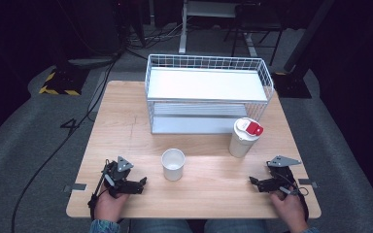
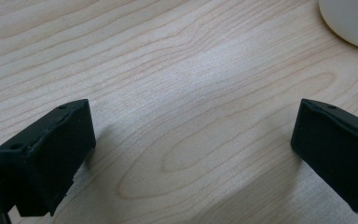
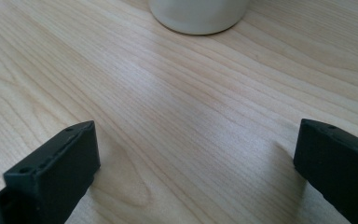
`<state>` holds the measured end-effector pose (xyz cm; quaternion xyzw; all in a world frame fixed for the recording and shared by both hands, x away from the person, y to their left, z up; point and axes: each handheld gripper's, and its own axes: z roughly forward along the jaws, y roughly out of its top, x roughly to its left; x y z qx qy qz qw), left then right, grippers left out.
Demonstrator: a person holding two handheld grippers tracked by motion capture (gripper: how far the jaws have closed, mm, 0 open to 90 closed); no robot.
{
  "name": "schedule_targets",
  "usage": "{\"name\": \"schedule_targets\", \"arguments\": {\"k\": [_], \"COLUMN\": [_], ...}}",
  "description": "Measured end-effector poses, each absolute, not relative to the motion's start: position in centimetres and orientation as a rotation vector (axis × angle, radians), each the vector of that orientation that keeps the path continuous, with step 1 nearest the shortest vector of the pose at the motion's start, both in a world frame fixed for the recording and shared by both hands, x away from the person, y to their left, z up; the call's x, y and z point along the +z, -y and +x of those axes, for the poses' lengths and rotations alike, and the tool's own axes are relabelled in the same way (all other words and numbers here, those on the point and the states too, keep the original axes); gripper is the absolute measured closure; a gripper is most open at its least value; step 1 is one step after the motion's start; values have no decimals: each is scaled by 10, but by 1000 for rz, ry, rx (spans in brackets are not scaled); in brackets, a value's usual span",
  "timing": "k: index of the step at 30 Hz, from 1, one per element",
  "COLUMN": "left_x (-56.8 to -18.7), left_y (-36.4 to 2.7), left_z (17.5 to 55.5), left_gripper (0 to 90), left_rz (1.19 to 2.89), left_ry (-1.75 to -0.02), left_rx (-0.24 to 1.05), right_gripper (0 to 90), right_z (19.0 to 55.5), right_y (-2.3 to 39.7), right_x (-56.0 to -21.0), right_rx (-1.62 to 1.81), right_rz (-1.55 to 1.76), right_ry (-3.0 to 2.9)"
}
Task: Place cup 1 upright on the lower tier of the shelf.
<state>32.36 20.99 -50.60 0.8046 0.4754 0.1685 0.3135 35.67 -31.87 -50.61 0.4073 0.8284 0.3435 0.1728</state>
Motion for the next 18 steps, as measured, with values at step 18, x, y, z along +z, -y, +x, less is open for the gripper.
{"name": "schedule_targets", "arguments": {"k": [18], "left_x": [-499], "left_y": [-206], "left_z": [322], "left_gripper": [57], "left_rz": [2104], "left_ry": [-1272], "left_rx": [429], "right_gripper": [3], "right_z": [356], "right_y": [317], "right_x": [-506], "right_rx": [965], "right_rz": [1181], "right_ry": [-2329]}}
